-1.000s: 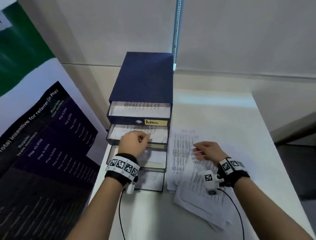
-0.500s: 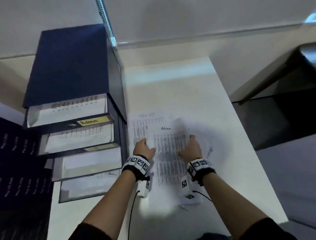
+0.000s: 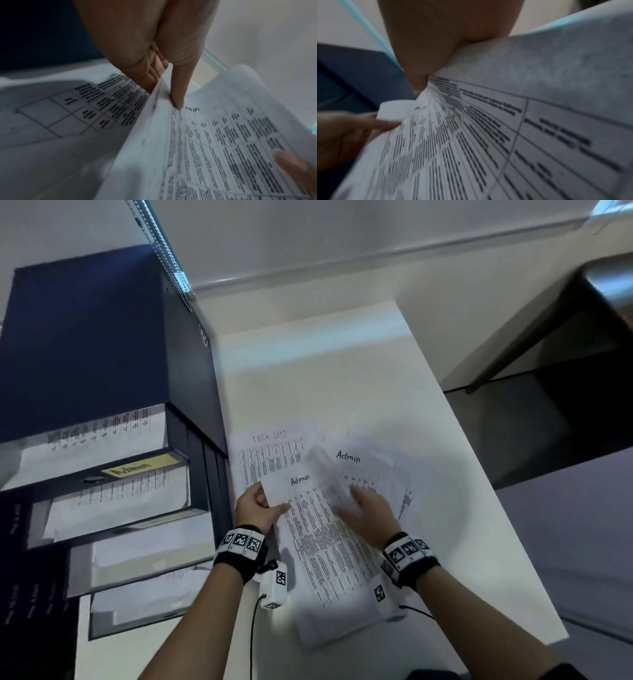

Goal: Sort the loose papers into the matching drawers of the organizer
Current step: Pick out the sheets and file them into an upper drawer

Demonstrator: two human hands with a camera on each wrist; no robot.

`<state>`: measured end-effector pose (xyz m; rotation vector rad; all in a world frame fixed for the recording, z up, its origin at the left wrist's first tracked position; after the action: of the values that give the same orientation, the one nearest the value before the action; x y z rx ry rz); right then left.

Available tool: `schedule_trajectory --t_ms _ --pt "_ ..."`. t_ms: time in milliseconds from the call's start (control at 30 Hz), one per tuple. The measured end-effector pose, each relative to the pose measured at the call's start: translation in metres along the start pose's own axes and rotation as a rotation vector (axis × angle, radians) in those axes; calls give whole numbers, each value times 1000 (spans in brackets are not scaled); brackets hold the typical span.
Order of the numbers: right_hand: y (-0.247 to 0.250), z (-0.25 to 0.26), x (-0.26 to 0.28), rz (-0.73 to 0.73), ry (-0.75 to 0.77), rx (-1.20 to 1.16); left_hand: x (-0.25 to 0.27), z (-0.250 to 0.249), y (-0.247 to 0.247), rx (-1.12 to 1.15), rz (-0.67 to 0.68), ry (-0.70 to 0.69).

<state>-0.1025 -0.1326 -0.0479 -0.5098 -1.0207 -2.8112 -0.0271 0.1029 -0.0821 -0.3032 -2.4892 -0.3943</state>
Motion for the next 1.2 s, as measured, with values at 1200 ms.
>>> schedule_trajectory --t_ms 1200 --pt "18 -34 -7 -65 -128 -136 -29 -24 -26 -286 -39 -104"
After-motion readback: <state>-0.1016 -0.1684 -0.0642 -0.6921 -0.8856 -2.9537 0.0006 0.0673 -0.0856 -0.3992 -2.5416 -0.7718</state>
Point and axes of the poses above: each hand's wrist, its own x-axis away from the middle knuckle, its own y-axis out of the back of the hand, z = x × y, the point moved 10 cm from there along -x, towards the middle knuckle, and after that the axes turned 7 degrees about z, right-handed, at the moved point
